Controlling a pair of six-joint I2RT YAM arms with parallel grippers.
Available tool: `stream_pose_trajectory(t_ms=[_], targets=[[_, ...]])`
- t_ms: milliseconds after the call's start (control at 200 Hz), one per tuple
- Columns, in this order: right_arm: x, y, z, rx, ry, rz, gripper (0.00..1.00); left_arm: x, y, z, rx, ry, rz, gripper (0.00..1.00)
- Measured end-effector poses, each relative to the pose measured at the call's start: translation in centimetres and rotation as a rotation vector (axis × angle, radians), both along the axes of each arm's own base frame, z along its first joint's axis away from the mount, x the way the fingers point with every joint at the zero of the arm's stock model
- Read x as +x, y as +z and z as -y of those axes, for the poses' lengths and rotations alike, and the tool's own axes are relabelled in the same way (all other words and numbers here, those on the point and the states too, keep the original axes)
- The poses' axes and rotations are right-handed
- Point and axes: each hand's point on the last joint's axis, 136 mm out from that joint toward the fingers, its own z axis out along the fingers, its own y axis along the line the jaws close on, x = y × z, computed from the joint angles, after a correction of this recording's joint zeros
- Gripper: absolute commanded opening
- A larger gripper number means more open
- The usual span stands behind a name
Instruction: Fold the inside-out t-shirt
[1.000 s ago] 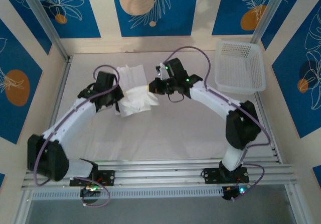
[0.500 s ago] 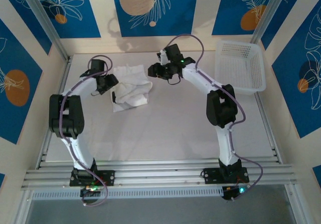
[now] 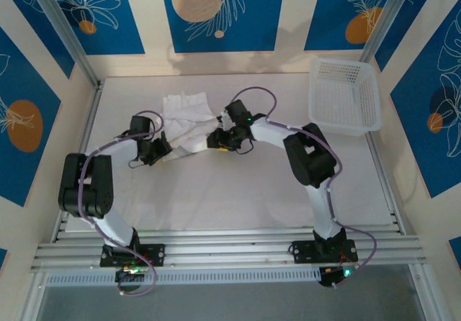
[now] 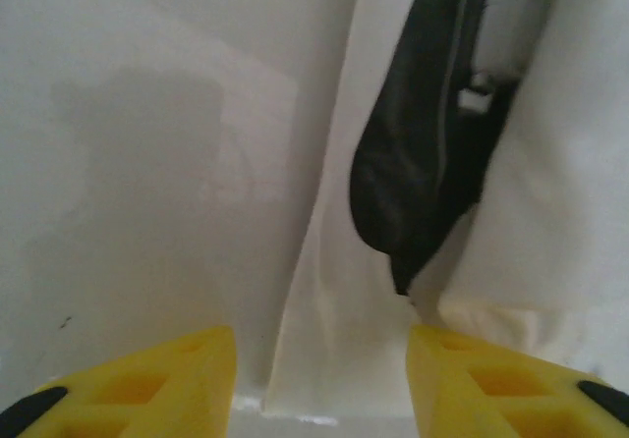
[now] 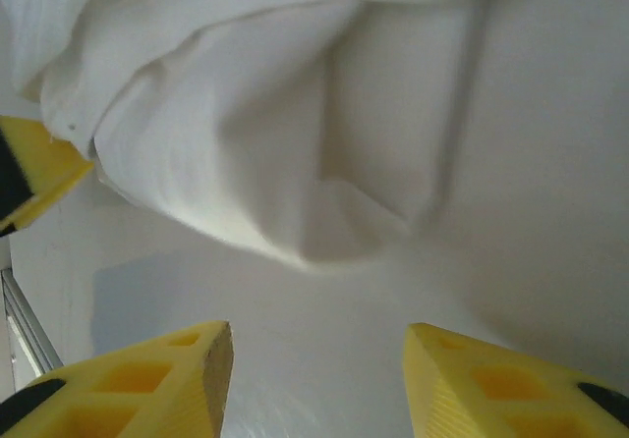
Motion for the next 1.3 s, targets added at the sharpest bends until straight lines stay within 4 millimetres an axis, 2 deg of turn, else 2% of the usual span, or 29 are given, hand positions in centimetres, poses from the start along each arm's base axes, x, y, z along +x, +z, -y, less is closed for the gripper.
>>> stream_pose_trajectory(t_ms=[55,125,175,235,345,435,520,635,670,720,750,790,850,895,960,1095,1200,1270,1300], targets=[[0.6,-0.2,-1.3,0.011,0.015,0.012,0.31,0.1,-0.2,0.0,0.000,0.003,0.000,0.37],[1.2,0.0,-2.6,0.025,0.025,0.024,0.08,0.5,-0.1,0.2,-0.013,0.005,0.016,0.24],[1.6,0.1,-3.0,0.032,0.020,0.023,0.00,0.7,-0.3,0.4,-0.019,-0.007,0.023,0.12],[1.8,0.1,-3.0,0.027,0.014,0.024,0.00,0.7,-0.6,0.6,-0.027,-0.002,0.015,0.00],[1.6,-0.5,-2.1,0.001,0.002,0.018,0.00,0.8,-0.7,0.9,-0.043,-0.008,0.026,0.00],[-0.1,-1.6,-0.1,-0.036,-0.014,-0.020,0.00,0.2,-0.7,1.3,-0.072,-0.018,0.044,0.00],[-2.7,-2.1,2.5,-0.073,-0.022,-0.062,0.00,-2.2,-0.7,2.2,-0.106,-0.043,0.033,0.00],[-7.6,-1.3,5.6,-0.095,-0.021,-0.088,0.00,-7.6,-0.3,5.3,-0.130,-0.136,0.001,0.00],[-9.3,-1.0,6.4,-0.096,-0.018,-0.092,0.07,-9.1,-0.1,6.1,-0.132,-0.166,-0.005,0.13],[-11.7,-0.8,7.4,-0.098,-0.010,-0.100,0.29,-11.3,0.4,7.2,-0.134,-0.210,-0.008,0.33],[-13.0,-0.7,8.1,-0.102,-0.005,-0.107,0.36,-12.3,0.7,7.6,-0.137,-0.222,-0.005,0.41],[-14.3,-0.7,8.7,-0.111,-0.003,-0.116,0.41,-13.4,1.2,7.6,-0.139,-0.216,-0.003,0.47],[-15.2,-0.4,9.3,-0.122,-0.005,-0.120,0.42,-14.2,2.1,7.3,-0.137,-0.192,0.016,0.48],[-15.0,0.1,9.7,-0.123,-0.023,-0.112,0.43,-14.3,2.9,7.1,-0.139,-0.181,0.039,0.48],[-13.7,1.2,10.5,-0.109,-0.071,-0.077,0.44,-14.1,4.0,7.0,-0.142,-0.166,0.070,0.48],[-9.2,2.6,13.0,-0.093,-0.213,-0.014,0.49,-13.4,4.5,7.8,-0.147,-0.169,0.055,0.49],[-5.9,2.2,14.3,-0.106,-0.285,0.002,0.51,-13.1,4.2,9.7,-0.144,-0.218,0.022,0.50],[-4.7,1.2,14.3,-0.111,-0.290,-0.001,0.51,-13.2,3.7,11.2,-0.142,-0.259,0.004,0.51],[-4.4,0.7,14.2,-0.111,-0.286,-0.007,0.48,-13.3,3.5,11.7,-0.140,-0.275,-0.002,0.51]])
